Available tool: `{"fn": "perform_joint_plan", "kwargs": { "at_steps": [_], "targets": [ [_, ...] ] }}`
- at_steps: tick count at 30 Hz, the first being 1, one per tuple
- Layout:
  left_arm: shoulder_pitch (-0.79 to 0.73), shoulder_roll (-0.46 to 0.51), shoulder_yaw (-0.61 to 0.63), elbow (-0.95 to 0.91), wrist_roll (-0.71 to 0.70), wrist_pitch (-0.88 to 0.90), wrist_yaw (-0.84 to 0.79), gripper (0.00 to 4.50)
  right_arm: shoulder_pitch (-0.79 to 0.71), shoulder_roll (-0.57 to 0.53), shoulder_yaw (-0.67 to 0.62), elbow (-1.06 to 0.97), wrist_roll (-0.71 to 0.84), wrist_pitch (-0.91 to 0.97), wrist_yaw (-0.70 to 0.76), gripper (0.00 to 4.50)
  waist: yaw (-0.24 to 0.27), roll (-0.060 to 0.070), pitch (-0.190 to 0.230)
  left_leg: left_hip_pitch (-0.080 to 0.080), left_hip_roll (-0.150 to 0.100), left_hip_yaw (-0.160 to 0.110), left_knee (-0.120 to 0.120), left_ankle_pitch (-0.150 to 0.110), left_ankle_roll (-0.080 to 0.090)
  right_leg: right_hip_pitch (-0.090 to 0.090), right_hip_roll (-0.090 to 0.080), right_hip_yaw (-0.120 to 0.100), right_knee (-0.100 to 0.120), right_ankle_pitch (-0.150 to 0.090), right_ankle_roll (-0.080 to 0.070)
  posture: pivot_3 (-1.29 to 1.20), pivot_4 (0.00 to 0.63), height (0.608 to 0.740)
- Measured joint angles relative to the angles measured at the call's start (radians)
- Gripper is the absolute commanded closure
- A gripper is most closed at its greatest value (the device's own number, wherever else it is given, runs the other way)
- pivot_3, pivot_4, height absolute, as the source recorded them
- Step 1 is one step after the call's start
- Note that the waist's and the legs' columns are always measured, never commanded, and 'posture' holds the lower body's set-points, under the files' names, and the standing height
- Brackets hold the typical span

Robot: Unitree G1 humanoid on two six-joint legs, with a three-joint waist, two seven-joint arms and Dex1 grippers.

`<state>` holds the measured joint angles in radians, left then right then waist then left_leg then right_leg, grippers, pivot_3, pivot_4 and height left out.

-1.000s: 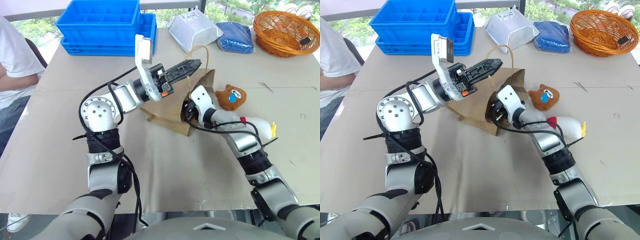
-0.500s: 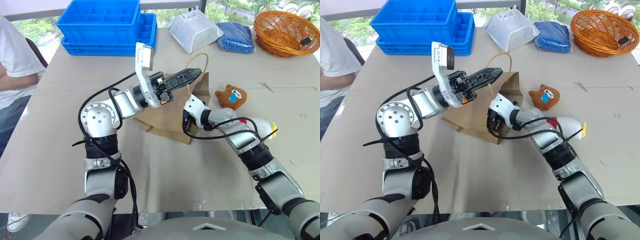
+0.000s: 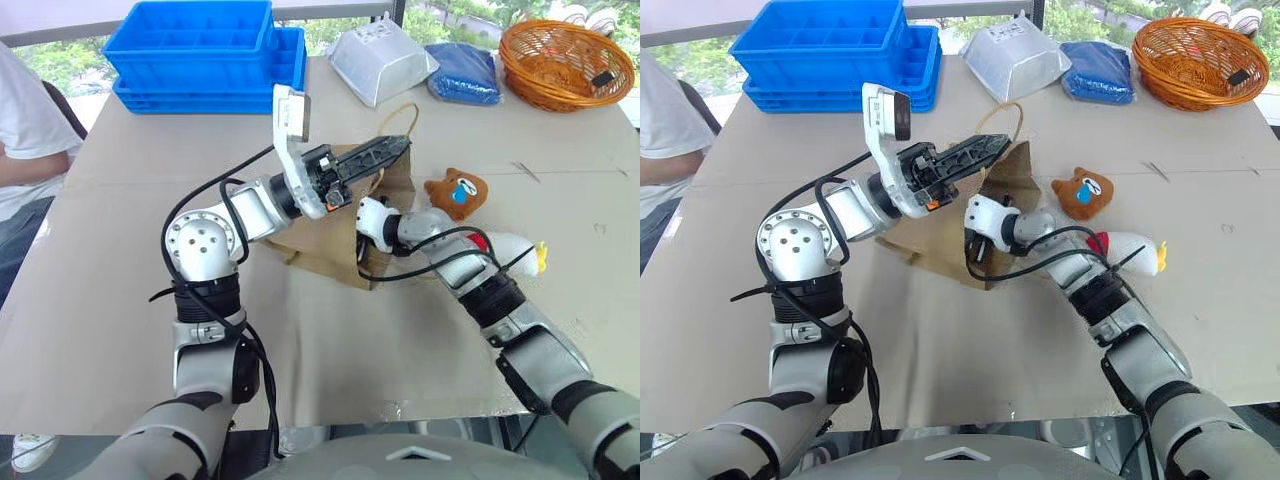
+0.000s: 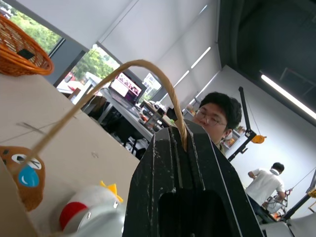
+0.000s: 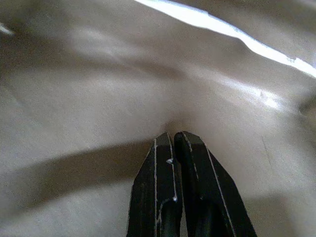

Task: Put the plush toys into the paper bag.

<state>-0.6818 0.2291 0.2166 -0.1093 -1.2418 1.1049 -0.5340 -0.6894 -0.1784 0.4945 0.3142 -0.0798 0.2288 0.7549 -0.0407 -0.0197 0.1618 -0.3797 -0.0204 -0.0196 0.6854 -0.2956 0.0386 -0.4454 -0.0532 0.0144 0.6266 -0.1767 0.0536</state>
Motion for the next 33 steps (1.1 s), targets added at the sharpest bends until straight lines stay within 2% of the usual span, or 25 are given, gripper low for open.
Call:
{"fn": "perform_joint_plan", "kwargs": {
  "at_steps": [12, 19, 29, 33],
  "targets": [
    [-0.103, 0.086, 0.076, -0.043, -0.112, -0.024, 0.152, 4.44, 0.023, 0.108, -0.080, 0.154, 0.019, -0.081, -0.034, 4.50, -0.001, 0.001, -0.003, 0.002, 0.000, 0.000, 0.000, 0.001, -0.002, 0.001, 0.000, 0.000, 0.001, 0.000, 0.000, 0.00, 0.150, 0.740],
    [-0.109, 0.090, 0.080, -0.067, -0.175, -0.043, 0.246, 4.44, 0.018, 0.114, -0.081, 0.157, 0.019, -0.068, -0.040, 4.50, -0.001, 0.001, -0.003, 0.002, 0.000, -0.001, 0.000, 0.001, -0.002, 0.001, 0.000, 0.000, 0.001, 0.000, 0.000, 0.00, 0.150, 0.740],
    [-0.095, 0.106, 0.090, -0.076, -0.176, -0.108, 0.308, 4.44, 0.013, 0.117, -0.084, 0.149, 0.019, -0.040, -0.039, 4.50, -0.001, 0.001, -0.003, 0.002, 0.000, -0.001, 0.000, 0.002, -0.003, 0.001, 0.000, 0.000, 0.001, 0.000, -0.001, 0.00, 0.150, 0.740],
    [0.021, 0.178, 0.052, -0.113, -0.053, -0.155, 0.220, 4.44, 0.022, 0.114, -0.100, 0.116, 0.028, -0.015, -0.034, 4.50, 0.000, 0.002, -0.003, 0.002, -0.001, -0.002, -0.002, 0.002, -0.003, 0.001, 0.001, -0.001, 0.001, 0.000, -0.001, 0.00, 0.150, 0.740]
  ]
}}
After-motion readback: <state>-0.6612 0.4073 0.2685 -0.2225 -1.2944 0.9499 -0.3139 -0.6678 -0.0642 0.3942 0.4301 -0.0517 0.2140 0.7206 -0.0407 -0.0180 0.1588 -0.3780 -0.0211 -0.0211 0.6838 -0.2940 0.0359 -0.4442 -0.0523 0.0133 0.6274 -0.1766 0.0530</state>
